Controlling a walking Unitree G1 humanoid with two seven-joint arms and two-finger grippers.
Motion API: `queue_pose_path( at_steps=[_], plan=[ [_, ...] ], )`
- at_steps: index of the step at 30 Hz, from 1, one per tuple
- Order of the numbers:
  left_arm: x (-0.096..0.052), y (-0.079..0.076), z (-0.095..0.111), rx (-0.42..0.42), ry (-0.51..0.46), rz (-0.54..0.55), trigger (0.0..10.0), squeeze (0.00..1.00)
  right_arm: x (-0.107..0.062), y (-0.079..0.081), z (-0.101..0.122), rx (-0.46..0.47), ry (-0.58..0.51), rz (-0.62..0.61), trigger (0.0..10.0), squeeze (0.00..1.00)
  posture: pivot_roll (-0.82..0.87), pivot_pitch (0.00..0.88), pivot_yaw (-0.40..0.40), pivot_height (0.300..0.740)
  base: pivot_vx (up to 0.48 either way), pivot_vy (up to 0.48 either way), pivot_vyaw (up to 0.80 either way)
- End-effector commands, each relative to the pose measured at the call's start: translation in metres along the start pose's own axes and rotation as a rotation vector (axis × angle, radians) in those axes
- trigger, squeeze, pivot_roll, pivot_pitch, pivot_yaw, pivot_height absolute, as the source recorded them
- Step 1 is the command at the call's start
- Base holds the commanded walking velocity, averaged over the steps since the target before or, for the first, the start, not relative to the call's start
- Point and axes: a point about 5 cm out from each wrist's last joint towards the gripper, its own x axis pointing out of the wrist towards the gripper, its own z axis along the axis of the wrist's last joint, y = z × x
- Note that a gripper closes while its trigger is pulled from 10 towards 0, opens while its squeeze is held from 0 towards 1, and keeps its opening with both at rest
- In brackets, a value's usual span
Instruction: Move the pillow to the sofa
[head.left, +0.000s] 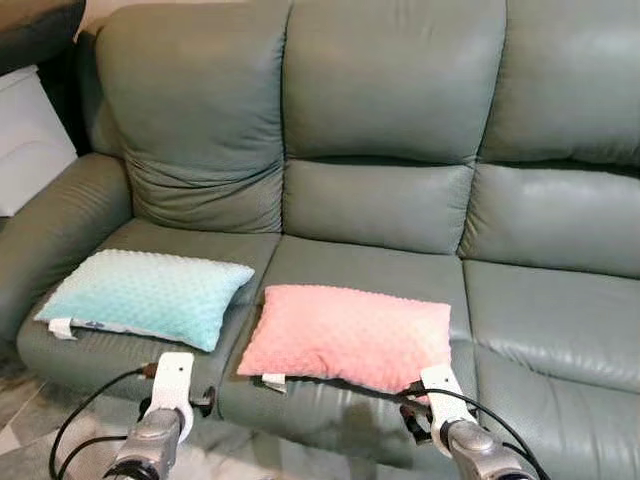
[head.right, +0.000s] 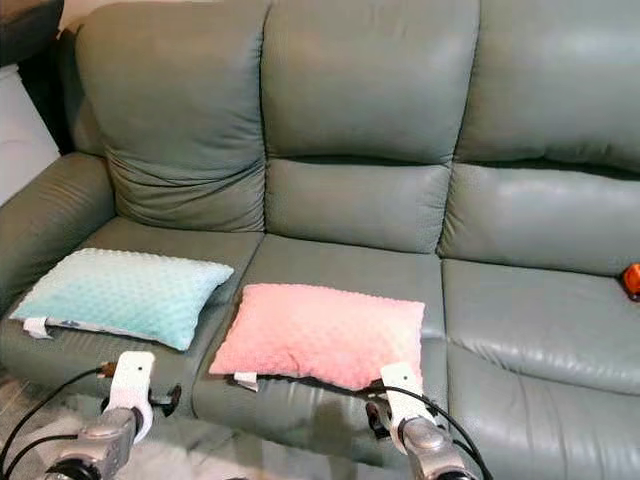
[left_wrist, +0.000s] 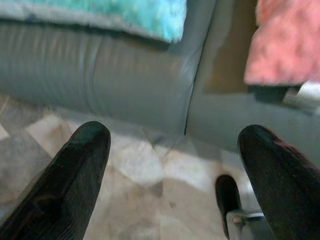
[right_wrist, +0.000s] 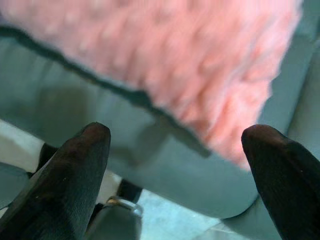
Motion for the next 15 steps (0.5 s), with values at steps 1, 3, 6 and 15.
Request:
queue_pose_path(
  at_steps=[1,3,6,15],
  plan=[
    [-0.002,0.011,-0.012,-0.01,0.051,0.042,10.0,0.0,0.0,0.0,-0.003,-0.022,0.025,0.019,10.0,0.0,-0.07,0.0,0.047,0.74,0.0,0.0,0.0],
    [-0.005,0.014,-0.025,-0.006,0.112,0.061,10.0,0.0,-0.002,-0.005,-0.011,-0.067,0.058,0.035,10.0,0.0,-0.06,0.0,0.015,0.74,0.0,0.0,0.0],
    [-0.006,0.011,-0.033,-0.023,0.15,0.06,10.0,0.0,-0.004,-0.012,-0.018,-0.107,0.084,0.042,10.0,0.0,-0.05,0.0,-0.008,0.74,0.0,0.0,0.0],
    [-0.005,-0.005,-0.034,-0.037,0.152,0.015,10.0,0.0,-0.01,-0.037,-0.026,-0.095,0.126,-0.01,10.0,0.0,-0.04,0.0,-0.011,0.74,0.0,0.0,0.0]
  ],
)
